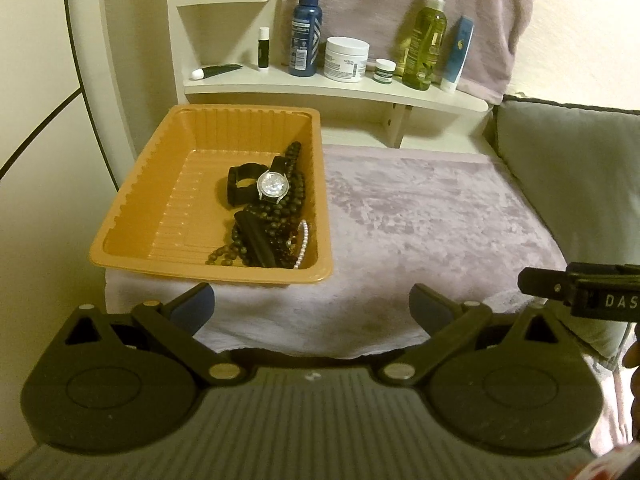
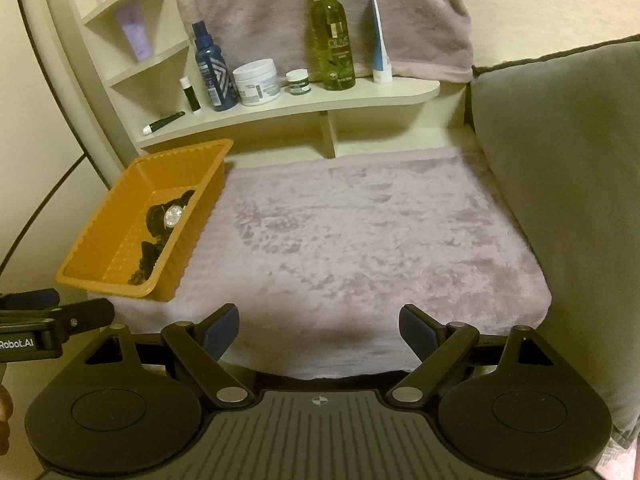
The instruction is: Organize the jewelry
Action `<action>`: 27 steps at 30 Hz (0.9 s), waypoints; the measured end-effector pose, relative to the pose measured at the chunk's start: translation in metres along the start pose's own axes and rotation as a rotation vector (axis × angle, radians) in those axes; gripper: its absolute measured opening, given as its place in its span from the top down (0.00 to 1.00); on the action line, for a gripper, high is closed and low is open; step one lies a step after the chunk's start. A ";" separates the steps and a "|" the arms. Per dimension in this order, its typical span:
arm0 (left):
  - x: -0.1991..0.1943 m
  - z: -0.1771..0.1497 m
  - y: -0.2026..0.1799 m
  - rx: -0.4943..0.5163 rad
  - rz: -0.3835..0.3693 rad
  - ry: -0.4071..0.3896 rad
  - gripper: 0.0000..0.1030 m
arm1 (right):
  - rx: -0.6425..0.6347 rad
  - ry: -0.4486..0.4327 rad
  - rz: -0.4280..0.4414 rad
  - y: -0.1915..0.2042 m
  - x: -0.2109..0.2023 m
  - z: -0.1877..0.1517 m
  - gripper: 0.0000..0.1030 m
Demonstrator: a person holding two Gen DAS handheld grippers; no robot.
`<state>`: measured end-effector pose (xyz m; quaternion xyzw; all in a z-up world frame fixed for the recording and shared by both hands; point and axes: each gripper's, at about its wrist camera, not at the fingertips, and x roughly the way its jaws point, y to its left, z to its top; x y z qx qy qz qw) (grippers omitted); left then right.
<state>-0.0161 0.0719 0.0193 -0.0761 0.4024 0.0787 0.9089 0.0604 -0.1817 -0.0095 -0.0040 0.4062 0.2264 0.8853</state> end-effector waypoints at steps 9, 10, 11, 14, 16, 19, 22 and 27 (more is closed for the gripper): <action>0.000 -0.002 0.002 -0.005 -0.003 0.004 0.00 | -0.002 0.001 0.000 0.001 0.000 0.000 0.16; 0.000 -0.002 0.001 -0.003 -0.002 0.002 0.00 | -0.002 0.000 0.000 0.001 0.000 0.000 0.16; 0.000 -0.002 0.001 -0.003 -0.002 0.001 0.00 | -0.002 0.002 0.000 0.002 0.000 0.000 0.16; 0.000 -0.002 0.001 -0.006 -0.002 0.001 0.00 | -0.002 0.002 0.001 0.002 0.000 0.000 0.16; 0.000 -0.002 0.000 -0.003 -0.003 0.002 0.00 | -0.003 -0.001 0.000 0.002 -0.001 0.000 0.16; 0.001 -0.002 -0.001 0.000 -0.002 0.002 0.00 | -0.001 -0.001 -0.001 0.003 -0.001 0.000 0.16; 0.001 -0.002 -0.001 0.001 -0.001 0.000 0.00 | -0.002 0.000 0.000 0.004 -0.001 0.000 0.16; 0.000 -0.001 -0.002 -0.004 -0.001 -0.007 0.00 | -0.007 0.002 -0.001 0.008 -0.001 0.001 0.16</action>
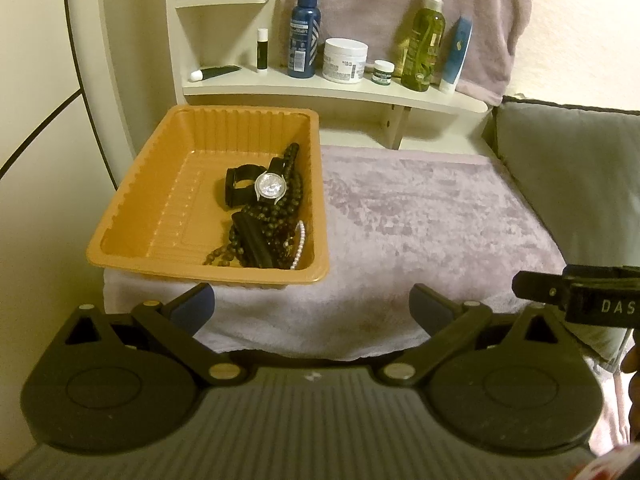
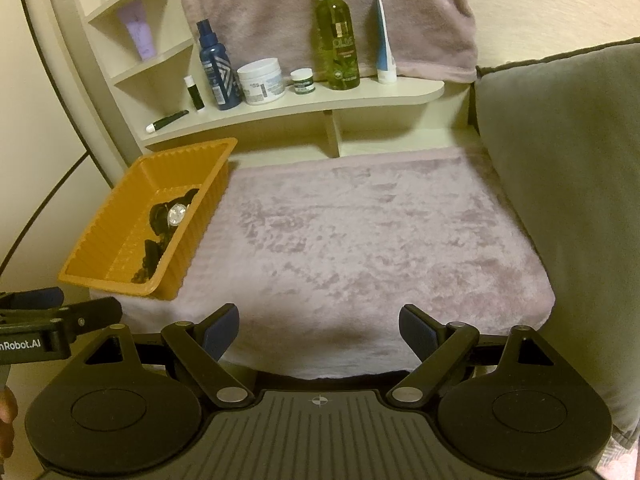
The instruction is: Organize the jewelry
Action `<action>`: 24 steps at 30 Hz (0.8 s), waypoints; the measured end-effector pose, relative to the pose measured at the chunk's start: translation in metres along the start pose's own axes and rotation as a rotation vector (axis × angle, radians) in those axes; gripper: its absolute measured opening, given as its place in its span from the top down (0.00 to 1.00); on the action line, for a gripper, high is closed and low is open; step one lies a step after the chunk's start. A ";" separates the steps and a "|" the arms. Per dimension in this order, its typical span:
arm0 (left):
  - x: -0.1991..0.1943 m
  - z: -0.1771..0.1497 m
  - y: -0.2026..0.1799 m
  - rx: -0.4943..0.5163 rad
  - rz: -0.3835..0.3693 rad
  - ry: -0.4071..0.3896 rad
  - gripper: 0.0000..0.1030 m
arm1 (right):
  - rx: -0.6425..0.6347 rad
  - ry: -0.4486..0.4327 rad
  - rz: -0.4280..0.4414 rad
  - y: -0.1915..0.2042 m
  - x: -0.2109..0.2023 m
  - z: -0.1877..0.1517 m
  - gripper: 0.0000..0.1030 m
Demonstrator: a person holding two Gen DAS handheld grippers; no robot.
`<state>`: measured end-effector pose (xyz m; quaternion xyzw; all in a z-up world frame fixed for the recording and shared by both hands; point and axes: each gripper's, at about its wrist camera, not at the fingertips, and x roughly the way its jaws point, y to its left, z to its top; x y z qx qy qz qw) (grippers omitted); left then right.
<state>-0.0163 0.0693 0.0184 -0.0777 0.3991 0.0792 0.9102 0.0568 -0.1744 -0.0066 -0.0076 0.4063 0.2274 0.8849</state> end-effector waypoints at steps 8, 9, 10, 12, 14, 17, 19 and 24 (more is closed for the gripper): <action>0.000 0.001 0.000 0.000 0.001 0.000 0.00 | -0.003 -0.003 0.001 0.001 -0.001 0.000 0.16; 0.000 0.000 0.000 0.001 0.001 0.000 0.00 | -0.002 -0.002 0.001 0.001 0.000 0.000 0.16; 0.001 0.000 0.000 0.001 0.001 0.001 0.00 | -0.003 -0.003 0.001 0.001 -0.001 0.000 0.16; 0.001 0.000 -0.001 0.002 0.001 0.002 0.00 | -0.008 -0.003 0.004 0.000 0.000 0.001 0.16; 0.001 0.000 -0.001 0.001 0.000 0.001 0.00 | -0.009 -0.003 0.004 0.000 0.000 0.001 0.16; 0.001 0.000 -0.001 0.002 0.002 0.000 0.00 | -0.008 -0.003 0.005 0.000 0.000 0.001 0.16; 0.001 0.000 -0.001 0.002 0.000 0.000 0.00 | -0.010 -0.002 0.005 0.000 0.000 0.001 0.16; 0.001 -0.001 -0.001 0.002 0.000 0.000 0.00 | -0.007 -0.004 0.003 0.001 0.000 0.000 0.16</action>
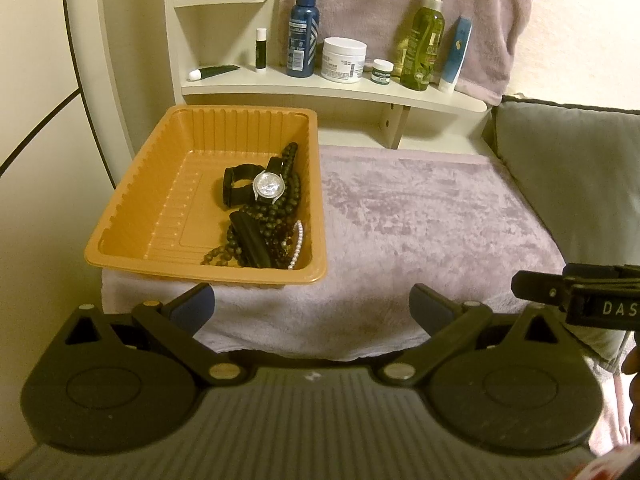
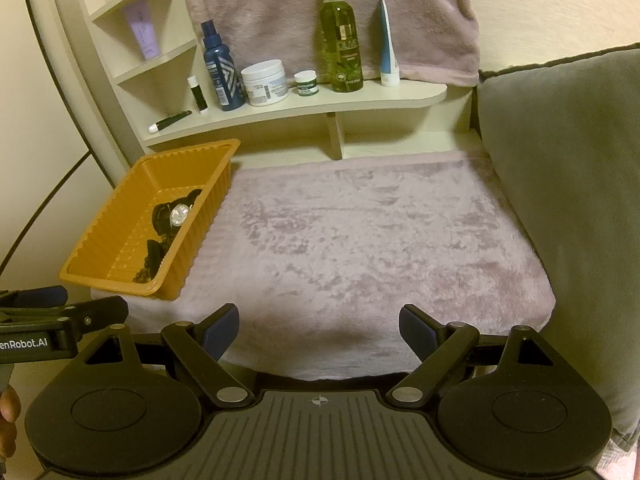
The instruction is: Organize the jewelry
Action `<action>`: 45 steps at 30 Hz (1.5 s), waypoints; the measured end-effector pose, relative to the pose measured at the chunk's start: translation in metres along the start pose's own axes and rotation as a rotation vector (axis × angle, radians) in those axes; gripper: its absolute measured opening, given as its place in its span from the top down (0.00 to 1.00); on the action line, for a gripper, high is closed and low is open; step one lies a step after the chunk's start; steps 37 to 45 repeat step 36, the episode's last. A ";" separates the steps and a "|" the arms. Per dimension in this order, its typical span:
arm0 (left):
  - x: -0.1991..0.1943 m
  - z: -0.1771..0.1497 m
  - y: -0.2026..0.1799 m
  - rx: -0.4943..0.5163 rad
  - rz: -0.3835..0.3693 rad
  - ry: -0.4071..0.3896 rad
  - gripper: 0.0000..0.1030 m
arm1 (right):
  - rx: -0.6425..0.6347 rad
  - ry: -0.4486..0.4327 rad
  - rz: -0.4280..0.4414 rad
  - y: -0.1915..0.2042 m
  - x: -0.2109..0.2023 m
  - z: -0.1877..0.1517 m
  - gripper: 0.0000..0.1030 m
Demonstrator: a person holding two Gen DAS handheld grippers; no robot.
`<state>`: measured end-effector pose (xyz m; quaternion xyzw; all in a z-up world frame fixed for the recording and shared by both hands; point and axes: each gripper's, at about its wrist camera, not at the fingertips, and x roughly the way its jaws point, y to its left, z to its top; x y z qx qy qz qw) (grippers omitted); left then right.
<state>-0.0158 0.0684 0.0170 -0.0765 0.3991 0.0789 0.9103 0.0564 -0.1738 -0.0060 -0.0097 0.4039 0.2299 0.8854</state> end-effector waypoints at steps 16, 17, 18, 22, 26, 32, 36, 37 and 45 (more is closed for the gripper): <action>0.000 0.000 0.000 0.000 0.000 -0.002 0.00 | -0.005 0.001 0.004 -0.002 0.000 0.001 0.16; 0.000 0.000 0.000 0.000 0.000 -0.003 0.00 | -0.004 0.000 0.004 -0.001 0.000 0.000 0.16; 0.000 0.000 -0.001 0.000 -0.001 -0.003 0.00 | -0.003 0.000 0.003 -0.001 0.000 0.000 0.16; 0.001 0.000 -0.002 0.000 -0.001 -0.004 0.00 | -0.003 0.000 0.004 -0.001 0.000 0.001 0.16; 0.001 0.000 -0.002 0.002 -0.001 -0.003 0.00 | -0.004 0.001 0.004 -0.002 0.000 0.000 0.16; 0.000 -0.001 -0.002 0.004 -0.013 -0.013 0.00 | -0.003 -0.001 0.003 -0.001 0.000 0.001 0.16; -0.001 -0.001 -0.003 0.003 -0.013 -0.021 0.00 | -0.003 -0.001 0.005 -0.002 0.000 0.001 0.16; -0.001 -0.001 -0.003 0.003 -0.013 -0.021 0.00 | -0.003 -0.001 0.005 -0.002 0.000 0.001 0.16; -0.001 -0.001 -0.003 0.003 -0.013 -0.021 0.00 | -0.003 -0.001 0.005 -0.002 0.000 0.001 0.16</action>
